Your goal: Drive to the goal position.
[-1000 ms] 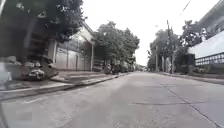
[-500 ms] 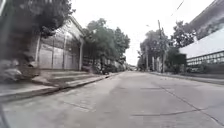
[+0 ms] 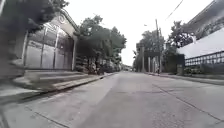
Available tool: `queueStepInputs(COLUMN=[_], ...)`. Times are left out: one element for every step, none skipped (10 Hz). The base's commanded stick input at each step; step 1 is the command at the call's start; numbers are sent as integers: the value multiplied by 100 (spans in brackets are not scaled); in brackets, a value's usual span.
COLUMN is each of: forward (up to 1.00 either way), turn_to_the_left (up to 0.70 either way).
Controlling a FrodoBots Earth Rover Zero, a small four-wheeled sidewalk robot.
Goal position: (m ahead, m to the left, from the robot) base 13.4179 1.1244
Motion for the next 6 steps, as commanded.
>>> queueStepInputs(forward=[100,100,100,100,100,100], turn_to_the_left=[0,0,0,0,0,0])
